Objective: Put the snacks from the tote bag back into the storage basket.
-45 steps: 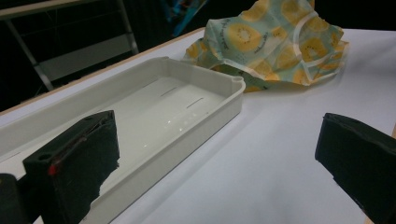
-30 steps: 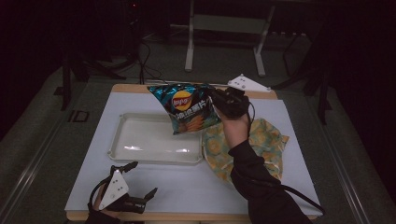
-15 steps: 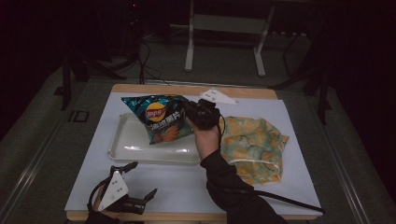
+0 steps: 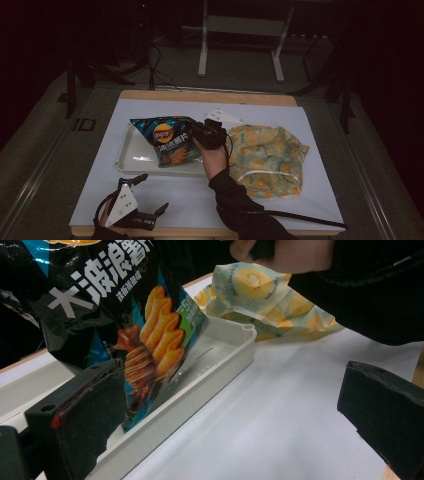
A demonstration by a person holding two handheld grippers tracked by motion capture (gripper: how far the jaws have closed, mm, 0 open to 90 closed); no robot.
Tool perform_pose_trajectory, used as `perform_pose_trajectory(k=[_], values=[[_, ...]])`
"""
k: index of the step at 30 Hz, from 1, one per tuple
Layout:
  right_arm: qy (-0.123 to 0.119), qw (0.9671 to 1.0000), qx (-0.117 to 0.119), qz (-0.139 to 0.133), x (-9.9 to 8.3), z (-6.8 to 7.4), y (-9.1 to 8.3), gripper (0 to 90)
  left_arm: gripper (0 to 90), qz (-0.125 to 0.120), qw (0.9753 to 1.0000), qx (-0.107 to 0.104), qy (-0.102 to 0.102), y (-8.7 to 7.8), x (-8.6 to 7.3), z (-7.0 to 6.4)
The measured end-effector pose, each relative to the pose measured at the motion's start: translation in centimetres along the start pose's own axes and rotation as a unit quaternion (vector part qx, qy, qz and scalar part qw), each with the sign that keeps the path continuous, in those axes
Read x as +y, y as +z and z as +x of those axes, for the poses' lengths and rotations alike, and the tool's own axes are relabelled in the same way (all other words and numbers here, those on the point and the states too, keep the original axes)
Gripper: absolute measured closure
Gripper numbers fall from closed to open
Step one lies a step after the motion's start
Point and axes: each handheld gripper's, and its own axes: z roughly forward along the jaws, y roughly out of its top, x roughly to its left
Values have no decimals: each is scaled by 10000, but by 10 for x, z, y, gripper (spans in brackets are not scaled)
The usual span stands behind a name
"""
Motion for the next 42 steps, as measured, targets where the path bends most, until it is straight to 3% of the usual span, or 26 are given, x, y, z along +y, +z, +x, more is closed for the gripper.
perform_pose_trajectory(k=[8, 16, 21, 34, 42], values=[[70, 9994, -189, 288, -15, -19, -4, 900, 1, 16, 10000, 0, -1, 0, 0, 0], [-92, 9982, -314, 497, -25, -25, -8, 900, 1, 29, 10000, 2, 10, 1, 0, 0], [-35, 9974, -392, 599, -29, -31, -9, 900, 1, 26, 10000, 0, 8, 1, 0, 0], [2, 9923, -495, 1136, -26, -50, 13, 896, 1, 65, 10000, -13, 47, 2, 0, 0], [119, 9884, -636, 1372, -20, -61, 18, 759, 2, 90, 9999, -35, 58, 3, 0, 0]])
